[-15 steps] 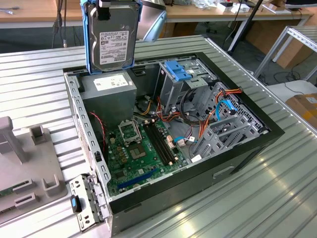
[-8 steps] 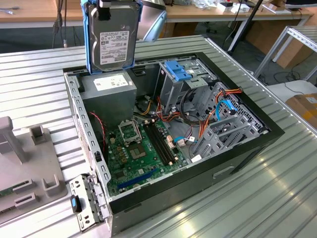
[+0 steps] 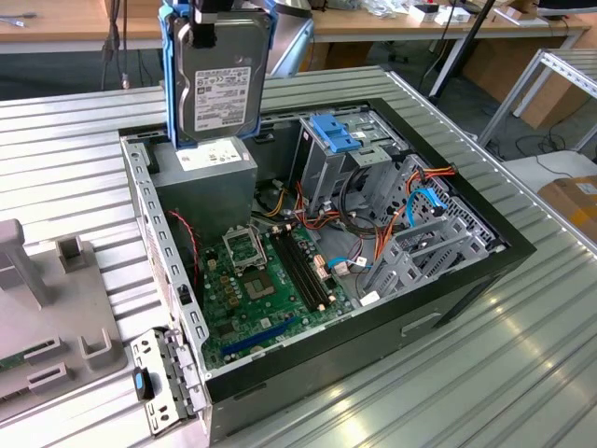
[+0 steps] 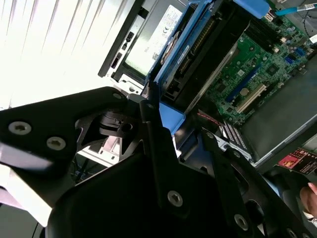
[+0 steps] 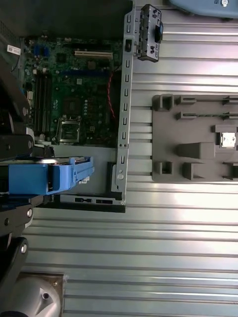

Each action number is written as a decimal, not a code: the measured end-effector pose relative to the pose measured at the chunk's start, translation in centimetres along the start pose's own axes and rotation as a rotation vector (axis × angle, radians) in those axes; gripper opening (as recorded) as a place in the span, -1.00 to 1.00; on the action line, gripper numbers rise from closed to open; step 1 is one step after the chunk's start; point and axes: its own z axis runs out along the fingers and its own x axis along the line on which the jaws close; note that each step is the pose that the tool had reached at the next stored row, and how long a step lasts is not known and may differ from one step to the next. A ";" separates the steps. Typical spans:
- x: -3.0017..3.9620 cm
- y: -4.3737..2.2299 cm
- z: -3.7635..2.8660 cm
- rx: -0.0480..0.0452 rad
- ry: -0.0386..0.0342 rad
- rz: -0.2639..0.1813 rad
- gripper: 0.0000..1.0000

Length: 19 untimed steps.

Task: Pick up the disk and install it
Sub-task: 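Pick up the disk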

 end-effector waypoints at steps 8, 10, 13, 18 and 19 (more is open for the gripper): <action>1.01 -0.02 -0.04 -0.0001 0.0001 0.000 -0.27; 1.25 -0.03 -0.05 -0.0001 0.0001 0.000 -0.27; 1.56 -0.03 -0.07 -0.0001 0.0001 0.000 -0.27; 1.90 -0.02 -0.08 -0.0001 0.0002 0.000 -0.27; 2.11 -0.02 -0.09 -0.0001 0.0001 0.000 -0.27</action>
